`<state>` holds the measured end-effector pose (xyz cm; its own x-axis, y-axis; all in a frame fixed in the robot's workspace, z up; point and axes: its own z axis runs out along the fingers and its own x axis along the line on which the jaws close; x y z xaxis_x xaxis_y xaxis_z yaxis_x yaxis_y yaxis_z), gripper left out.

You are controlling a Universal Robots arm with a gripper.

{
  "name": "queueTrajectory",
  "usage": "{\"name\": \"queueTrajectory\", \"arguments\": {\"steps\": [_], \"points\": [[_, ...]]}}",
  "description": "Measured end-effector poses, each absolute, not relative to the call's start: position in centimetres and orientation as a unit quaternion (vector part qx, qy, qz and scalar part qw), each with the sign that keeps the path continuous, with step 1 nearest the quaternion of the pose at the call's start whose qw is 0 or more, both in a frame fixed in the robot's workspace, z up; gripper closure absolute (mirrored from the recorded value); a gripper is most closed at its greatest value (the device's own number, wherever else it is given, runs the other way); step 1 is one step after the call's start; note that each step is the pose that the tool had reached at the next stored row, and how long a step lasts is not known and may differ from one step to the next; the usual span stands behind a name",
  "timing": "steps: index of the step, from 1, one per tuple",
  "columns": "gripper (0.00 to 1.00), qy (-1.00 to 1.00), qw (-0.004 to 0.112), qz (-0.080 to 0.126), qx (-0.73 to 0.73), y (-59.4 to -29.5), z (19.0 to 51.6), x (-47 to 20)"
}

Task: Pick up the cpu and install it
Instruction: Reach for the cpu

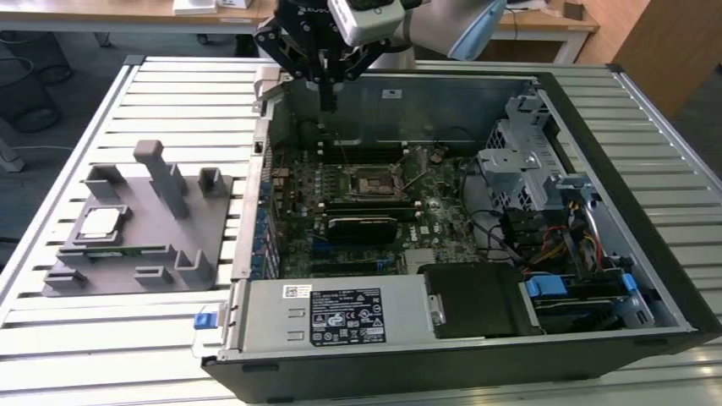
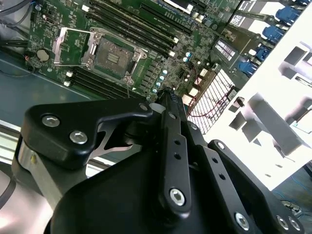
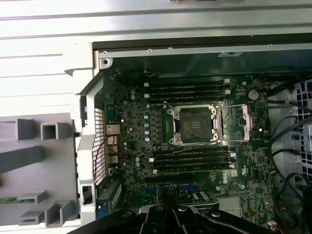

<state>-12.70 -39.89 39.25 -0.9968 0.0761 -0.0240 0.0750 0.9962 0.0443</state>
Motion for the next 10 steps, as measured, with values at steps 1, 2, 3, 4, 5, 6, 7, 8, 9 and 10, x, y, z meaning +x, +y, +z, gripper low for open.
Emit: {"name": "queueTrajectory", "arguments": {"steps": [1, 2, 3, 4, 5, 6, 7, 8, 9, 10], "points": [[0.89, 0.999, 0.013, 0.022, 0.038, -39.89, 39.24, -12.72], [0.89, 0.999, 0.013, 0.022, 0.038, -39.89, 39.23, -12.74], [0.89, 0.999, 0.013, 0.022, 0.038, -39.89, 39.23, -12.76], [0.89, 0.999, 0.013, 0.022, 0.038, -39.89, 39.22, -12.78], [0.89, 0.999, 0.013, 0.022, 0.038, -39.89, 39.21, -12.81], [0.89, 0.999, 0.013, 0.022, 0.038, -39.89, 39.21, -12.83], [0.89, 0.999, 0.013, 0.022, 0.038, -39.9, 39.21, -12.84], [0.89, 0.999, 0.013, 0.022, 0.038, -39.9, 39.2, -12.85], [0.89, 0.999, 0.013, 0.022, 0.038, -39.9, 39.19, -12.86], [0.89, 0.999, 0.013, 0.022, 0.038, -39.89, 39.18, -12.88]]}}
